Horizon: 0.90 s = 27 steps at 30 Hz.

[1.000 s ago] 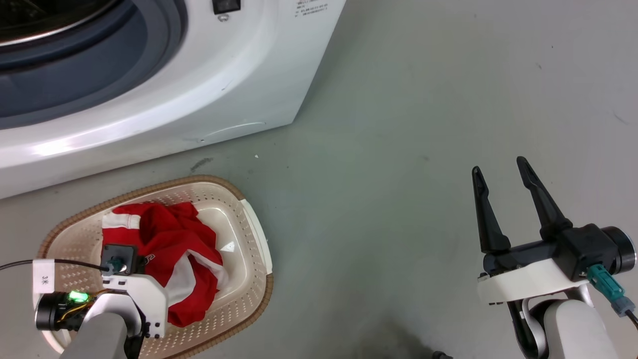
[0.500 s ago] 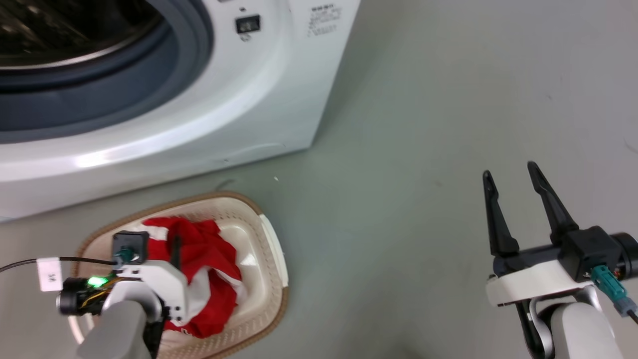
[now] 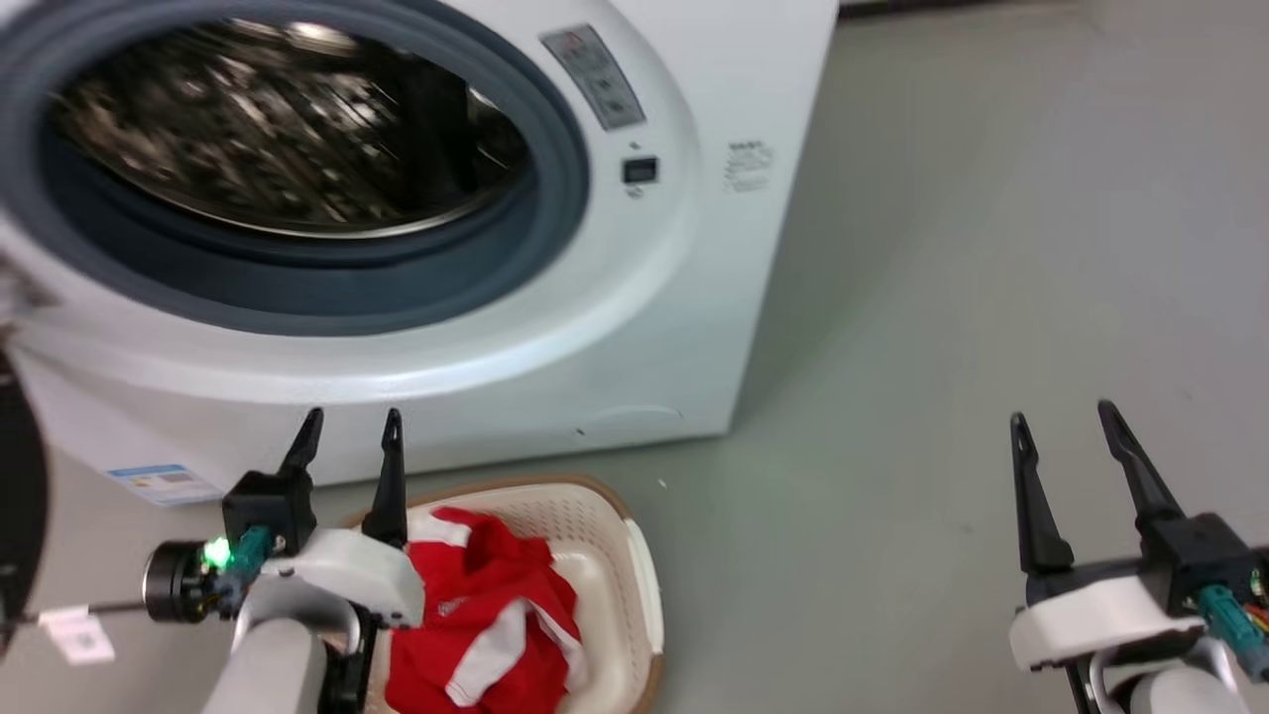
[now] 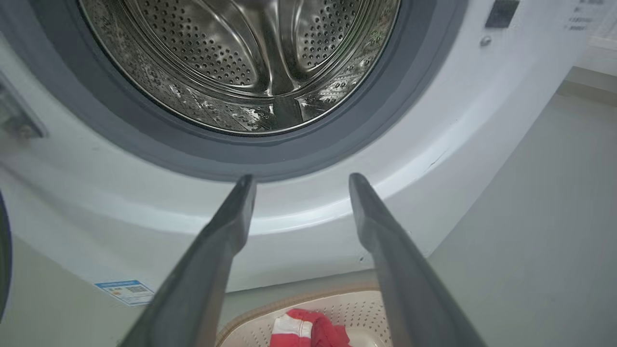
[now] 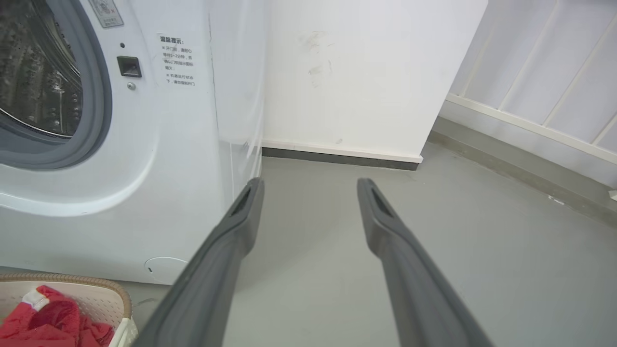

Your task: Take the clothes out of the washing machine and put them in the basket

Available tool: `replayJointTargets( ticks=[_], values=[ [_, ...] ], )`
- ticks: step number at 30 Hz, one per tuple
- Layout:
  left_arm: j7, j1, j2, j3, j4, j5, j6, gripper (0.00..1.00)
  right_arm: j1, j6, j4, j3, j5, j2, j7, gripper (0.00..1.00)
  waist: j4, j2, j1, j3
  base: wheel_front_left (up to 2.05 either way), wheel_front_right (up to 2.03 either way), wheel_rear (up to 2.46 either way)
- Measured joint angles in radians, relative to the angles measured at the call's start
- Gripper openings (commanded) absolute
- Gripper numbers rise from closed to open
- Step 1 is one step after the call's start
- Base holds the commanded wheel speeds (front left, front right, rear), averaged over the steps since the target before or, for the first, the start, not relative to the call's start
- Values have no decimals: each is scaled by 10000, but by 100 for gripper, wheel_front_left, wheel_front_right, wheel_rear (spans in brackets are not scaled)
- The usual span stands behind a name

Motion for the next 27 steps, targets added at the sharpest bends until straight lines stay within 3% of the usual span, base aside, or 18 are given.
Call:
replayJointTargets(
  ticks=[12,23,27],
  values=[
    [0,2842,-897,1202,-3237,1475,117,100,1034,0,35,-105,35,2,0,100,1040,0,-1,-1773,0,0,0],
    [0,4352,-1615,1774,-4414,2057,288,100,1822,0,-29,180,410,0,0,100,648,0,-1,-2454,0,0,0],
    [0,4521,-1722,1799,-4395,2322,100,100,1819,0,-35,203,493,-2,0,100,504,0,0,-2577,0,0,0]
  ],
)
